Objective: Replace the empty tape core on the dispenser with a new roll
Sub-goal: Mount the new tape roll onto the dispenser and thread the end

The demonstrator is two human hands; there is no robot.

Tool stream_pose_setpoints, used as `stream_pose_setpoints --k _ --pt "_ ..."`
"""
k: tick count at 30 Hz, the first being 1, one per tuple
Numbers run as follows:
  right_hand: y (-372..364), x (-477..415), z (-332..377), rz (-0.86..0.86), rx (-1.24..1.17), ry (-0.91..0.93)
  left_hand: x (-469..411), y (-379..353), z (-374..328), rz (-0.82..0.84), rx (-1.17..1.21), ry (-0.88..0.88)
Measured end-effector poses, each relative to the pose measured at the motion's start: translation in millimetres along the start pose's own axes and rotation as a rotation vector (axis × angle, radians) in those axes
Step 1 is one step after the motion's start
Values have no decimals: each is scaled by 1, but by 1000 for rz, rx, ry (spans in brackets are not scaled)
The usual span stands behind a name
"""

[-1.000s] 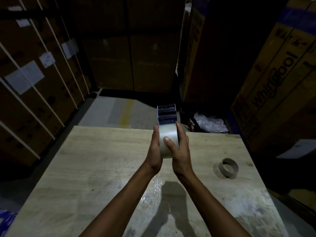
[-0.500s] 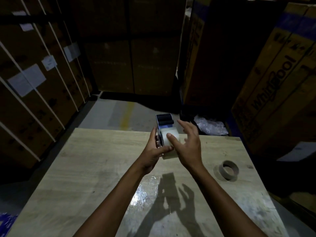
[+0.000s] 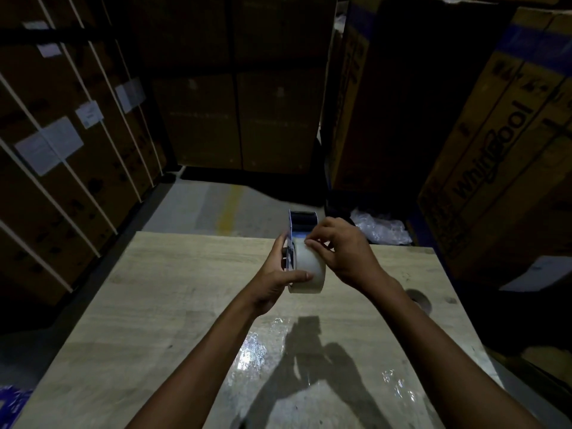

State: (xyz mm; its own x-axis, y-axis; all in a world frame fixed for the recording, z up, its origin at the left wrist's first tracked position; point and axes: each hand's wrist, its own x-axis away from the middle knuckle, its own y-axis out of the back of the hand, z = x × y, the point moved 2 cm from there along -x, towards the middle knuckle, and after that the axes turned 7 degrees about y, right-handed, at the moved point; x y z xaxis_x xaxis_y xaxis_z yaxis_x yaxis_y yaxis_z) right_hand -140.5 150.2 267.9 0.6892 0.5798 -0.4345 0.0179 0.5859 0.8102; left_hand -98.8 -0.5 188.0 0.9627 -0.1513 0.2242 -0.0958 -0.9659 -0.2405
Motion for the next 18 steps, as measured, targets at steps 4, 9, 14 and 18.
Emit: stream_pose_setpoints --k 4,9,14,18 --pt "0 0 3 53 93 52 5 -2 0 18 0 -13" --pt "-3 1 3 40 80 28 10 -6 -5 59 -10 -40" --pt "-6 4 9 66 43 55 5 -13 -5 -16 99 -12" --pt "-7 9 6 101 6 67 4 -12 -1 -55 74 9"
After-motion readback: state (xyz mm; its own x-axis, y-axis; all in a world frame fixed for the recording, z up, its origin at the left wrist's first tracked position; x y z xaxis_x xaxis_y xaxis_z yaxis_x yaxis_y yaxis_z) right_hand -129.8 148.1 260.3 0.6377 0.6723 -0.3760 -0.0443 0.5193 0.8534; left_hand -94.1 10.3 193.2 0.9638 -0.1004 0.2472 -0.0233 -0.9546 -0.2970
